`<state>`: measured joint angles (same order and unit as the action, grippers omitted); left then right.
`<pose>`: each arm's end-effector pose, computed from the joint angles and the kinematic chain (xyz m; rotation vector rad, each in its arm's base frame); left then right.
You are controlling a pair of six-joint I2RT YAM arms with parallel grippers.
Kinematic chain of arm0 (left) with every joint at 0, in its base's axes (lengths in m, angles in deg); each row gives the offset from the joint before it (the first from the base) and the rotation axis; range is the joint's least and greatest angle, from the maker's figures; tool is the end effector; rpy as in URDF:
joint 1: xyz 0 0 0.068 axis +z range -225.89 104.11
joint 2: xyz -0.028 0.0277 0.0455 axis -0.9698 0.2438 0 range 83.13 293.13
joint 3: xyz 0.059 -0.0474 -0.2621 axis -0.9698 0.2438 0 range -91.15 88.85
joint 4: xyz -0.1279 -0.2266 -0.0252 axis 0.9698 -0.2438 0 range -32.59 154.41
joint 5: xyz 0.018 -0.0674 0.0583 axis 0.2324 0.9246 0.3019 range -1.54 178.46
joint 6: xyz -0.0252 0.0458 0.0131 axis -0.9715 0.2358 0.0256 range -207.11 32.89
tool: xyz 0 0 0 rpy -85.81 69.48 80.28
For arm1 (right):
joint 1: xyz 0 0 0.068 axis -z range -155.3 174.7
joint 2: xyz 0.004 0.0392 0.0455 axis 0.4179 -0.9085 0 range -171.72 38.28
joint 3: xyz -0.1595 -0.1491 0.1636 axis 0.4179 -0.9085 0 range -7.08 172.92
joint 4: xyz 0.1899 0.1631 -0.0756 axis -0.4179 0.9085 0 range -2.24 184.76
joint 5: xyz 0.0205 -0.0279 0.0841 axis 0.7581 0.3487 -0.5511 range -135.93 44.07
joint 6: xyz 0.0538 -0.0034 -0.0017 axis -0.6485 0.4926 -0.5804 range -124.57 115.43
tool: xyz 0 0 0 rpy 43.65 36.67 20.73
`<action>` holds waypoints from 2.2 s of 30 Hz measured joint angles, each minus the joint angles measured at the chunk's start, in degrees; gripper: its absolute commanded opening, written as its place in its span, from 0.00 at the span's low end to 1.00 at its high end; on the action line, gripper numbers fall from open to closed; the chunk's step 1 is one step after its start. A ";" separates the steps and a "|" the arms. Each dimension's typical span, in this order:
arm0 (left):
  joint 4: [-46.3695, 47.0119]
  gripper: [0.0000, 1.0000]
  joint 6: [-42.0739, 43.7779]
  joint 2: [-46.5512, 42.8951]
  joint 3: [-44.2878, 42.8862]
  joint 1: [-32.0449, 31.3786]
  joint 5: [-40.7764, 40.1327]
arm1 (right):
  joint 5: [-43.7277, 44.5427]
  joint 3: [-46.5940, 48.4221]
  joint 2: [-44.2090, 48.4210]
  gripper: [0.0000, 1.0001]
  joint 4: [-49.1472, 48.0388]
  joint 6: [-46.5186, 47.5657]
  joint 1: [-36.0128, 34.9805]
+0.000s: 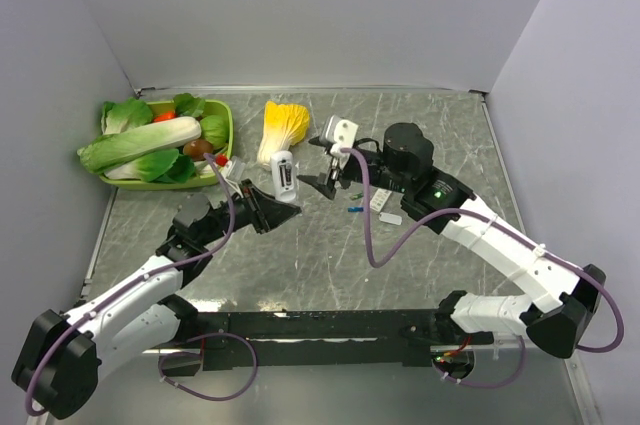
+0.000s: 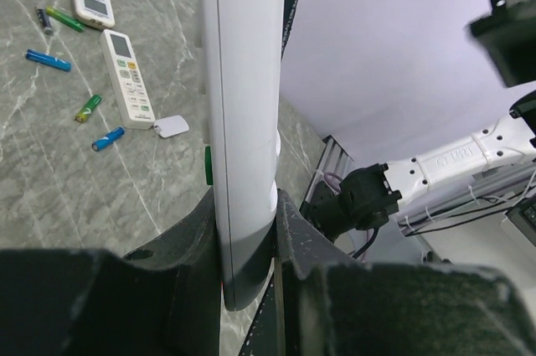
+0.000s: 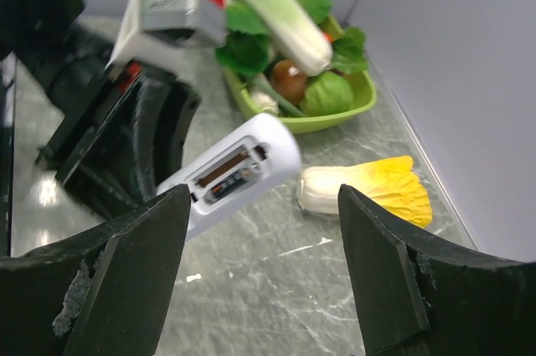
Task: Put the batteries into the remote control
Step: Load the battery into the remote control.
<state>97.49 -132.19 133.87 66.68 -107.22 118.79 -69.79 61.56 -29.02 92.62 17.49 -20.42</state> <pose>0.1625 -0.1199 0.2617 0.2781 1.6671 -1.4308 0.1790 0.2002 0.4163 -1.1749 1.1818 0.6454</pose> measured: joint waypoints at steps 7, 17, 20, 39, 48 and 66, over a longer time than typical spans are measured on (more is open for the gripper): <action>-0.13 0.01 0.79 0.87 -1.36 0.02 2.14 | -4.85 0.74 -1.95 0.66 4.92 8.17 0.00; -1.22 0.01 1.62 1.53 -2.49 0.02 3.54 | -6.29 1.55 -4.33 0.46 5.42 10.95 0.00; -1.36 0.01 1.97 1.81 -2.60 0.02 3.91 | -6.29 1.97 -4.33 0.45 4.55 11.21 0.00; -1.60 0.01 2.40 2.03 -2.95 0.04 4.44 | -8.50 2.75 -6.16 0.29 4.15 11.76 0.00; -1.62 0.01 2.40 2.03 -2.95 0.02 4.83 | -8.59 3.50 -6.80 0.24 4.17 11.98 0.00; -1.60 0.01 1.14 1.68 -2.91 0.31 4.85 | -8.72 0.37 -7.19 0.20 -1.14 10.58 0.02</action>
<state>95.90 -131.05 135.55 63.77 -106.91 123.64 -78.51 61.93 -36.22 91.49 28.07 -20.40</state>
